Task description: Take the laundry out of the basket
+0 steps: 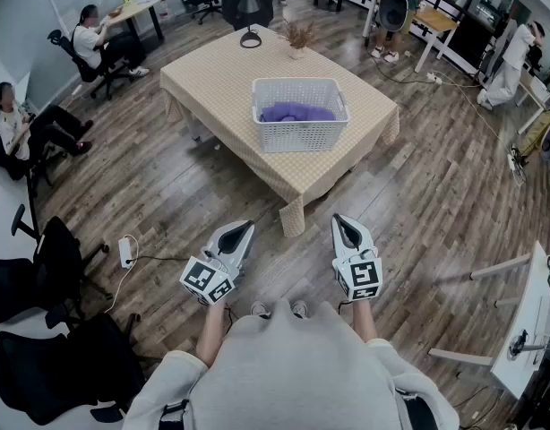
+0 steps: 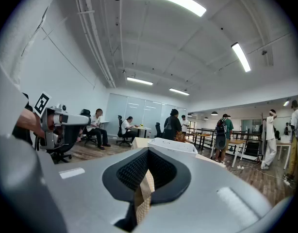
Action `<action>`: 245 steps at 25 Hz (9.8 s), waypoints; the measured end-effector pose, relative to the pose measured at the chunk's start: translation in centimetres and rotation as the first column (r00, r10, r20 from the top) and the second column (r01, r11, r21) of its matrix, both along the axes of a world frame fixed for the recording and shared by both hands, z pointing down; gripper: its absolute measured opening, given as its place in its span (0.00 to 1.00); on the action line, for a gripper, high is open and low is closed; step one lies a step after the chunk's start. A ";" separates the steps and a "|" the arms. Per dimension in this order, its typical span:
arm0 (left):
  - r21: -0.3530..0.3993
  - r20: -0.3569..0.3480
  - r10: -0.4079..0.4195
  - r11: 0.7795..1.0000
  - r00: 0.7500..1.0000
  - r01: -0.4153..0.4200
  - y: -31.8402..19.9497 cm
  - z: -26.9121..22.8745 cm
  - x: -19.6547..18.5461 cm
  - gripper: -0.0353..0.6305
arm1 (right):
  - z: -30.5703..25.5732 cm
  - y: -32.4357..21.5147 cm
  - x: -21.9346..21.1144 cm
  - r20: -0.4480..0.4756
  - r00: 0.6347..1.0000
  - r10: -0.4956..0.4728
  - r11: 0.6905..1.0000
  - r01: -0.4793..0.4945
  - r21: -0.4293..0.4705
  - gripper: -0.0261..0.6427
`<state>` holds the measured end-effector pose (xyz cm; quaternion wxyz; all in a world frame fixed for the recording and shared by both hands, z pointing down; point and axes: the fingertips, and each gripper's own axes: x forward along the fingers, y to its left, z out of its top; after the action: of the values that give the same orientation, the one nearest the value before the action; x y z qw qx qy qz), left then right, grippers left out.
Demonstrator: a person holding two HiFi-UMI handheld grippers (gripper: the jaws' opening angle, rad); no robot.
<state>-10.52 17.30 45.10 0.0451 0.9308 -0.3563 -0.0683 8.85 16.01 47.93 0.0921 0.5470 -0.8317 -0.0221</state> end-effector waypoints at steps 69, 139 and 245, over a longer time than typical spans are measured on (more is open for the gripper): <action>-0.042 -0.038 -0.022 0.999 0.999 0.020 -36.2 2.1 3.7 0.07 | 1.9 -34.1 1.2 0.029 0.994 -0.109 0.993 0.110 -0.034 0.04; -0.211 -0.063 -0.204 0.960 0.977 0.187 -47.8 6.9 -3.0 0.07 | 14.1 -48.5 -4.2 -0.679 0.397 -0.617 0.787 0.296 -0.542 0.46; 0.025 -0.033 -0.015 1.000 0.999 0.016 -22.4 -1.1 2.1 0.07 | -3.8 -23.6 2.1 0.350 0.933 -0.088 0.994 0.106 -0.032 0.39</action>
<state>-8.42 -5.13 43.97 0.0386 0.9272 -0.3619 -0.0885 10.91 -7.56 44.17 -0.0438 0.4982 -0.8611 0.0912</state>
